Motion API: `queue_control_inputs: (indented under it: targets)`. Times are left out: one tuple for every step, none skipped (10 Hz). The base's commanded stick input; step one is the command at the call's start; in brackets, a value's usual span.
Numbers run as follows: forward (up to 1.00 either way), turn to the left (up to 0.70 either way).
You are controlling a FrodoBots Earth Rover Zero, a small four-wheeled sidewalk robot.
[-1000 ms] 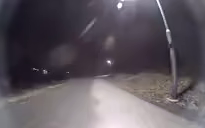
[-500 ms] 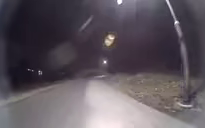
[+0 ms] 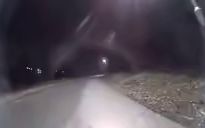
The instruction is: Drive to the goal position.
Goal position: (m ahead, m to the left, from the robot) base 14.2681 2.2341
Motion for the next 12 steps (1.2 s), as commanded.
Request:
queue_control_inputs:
  targets:
    - [1.0,0.0]
    - [1.0,0.0]
    - [1.0,0.0]
    - [1.0,0.0]
    - [1.0,0.0]
    - [1.0,0.0]
    - [1.0,0.0]
    - [1.0,0.0]
    - [1.0,0.0]
    - [1.0,0.0]
    - [1.0,0.0]
    - [1.0,0.0]
